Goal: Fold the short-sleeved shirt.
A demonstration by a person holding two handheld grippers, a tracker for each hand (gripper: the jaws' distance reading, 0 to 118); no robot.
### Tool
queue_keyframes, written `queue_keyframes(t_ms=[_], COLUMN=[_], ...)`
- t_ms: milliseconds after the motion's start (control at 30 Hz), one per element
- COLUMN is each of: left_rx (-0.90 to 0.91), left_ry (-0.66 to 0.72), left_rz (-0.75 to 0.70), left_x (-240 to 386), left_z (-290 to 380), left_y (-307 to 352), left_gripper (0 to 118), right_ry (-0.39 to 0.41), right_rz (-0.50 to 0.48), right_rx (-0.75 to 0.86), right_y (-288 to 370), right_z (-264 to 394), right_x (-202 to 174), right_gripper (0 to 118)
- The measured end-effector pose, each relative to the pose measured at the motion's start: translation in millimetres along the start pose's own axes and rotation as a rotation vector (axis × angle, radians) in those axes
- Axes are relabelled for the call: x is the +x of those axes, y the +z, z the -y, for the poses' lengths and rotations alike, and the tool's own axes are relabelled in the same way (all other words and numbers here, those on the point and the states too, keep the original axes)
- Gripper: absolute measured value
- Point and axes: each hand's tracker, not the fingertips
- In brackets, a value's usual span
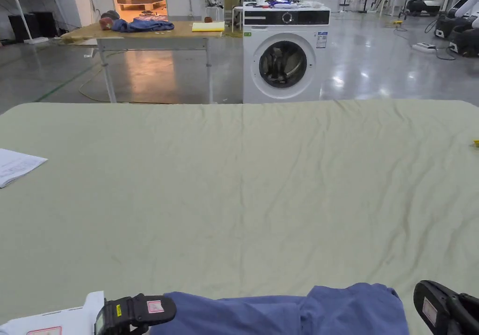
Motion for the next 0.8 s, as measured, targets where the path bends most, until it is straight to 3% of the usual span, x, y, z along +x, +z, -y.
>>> queue_keyframes(t_ms=[167,200,233,267,300,367,400,500,600,667,733,800], left_rx=[-0.077,-0.077,-0.085,-0.089,-0.087,-0.092,-0.033,-0.036,-0.016,0.026,0.103,0.158], left_ry=[-0.07,-0.065,-0.074,-0.085,-0.107,-0.182,-0.088,-0.191,-0.317,-0.409,-0.415,-0.437], left_rz=[-0.004,-0.003,-0.012,-0.035,-0.131,-0.459,-0.223,-0.402,-0.41,-0.595,-0.855,-1.028], left_x=[-6.8,-7.6,-7.6,-7.7,-11.9,-29.4,-22.3,4.3,51.9,75.7,96.3,107.7], left_z=[-11.7,-11.9,-12.5,-11.6,-13.5,-8.0,-5.6,1.6,9.9,12.2,10.5,12.8], left_y=[-30.7,-32.0,-32.0,-29.9,-24.2,-22.1,-22.0,-23.8,-8.8,11.5,36.3,56.5], left_gripper=[105,100,83,33,4,4,4,3,2,2,2,2], right_ry=[0.007,0.004,0.002,0.002,0.003,0.0,-0.006,-0.035,-0.044,-0.032,-0.021,-0.026], right_rz=[-0.005,-0.007,-0.007,-0.007,-0.005,0.001,0.004,0.005,-0.009,-0.018,-0.028,-0.039], right_rx=[0.001,0.002,0.001,-0.003,-0.007,-0.018,-0.024,-0.03,-0.02,-0.005,0.008,0.02], right_y=[1.0,1.2,1.8,1.9,1.4,-0.4,-1.3,-1.6,0.4,1.6,2.1,3.4], right_z=[-2.6,-2.6,-2.6,-2.3,-1.4,1.9,3.2,4.5,2.8,1.7,2.0,4.2], right_x=[-5.0,-5.1,-5.3,-5.4,-5.1,-3.3,-2.4,-0.4,1.6,2.3,2.5,3.9], right_gripper=[0,0,0,0,0,0,0,0,0,0,0,0])
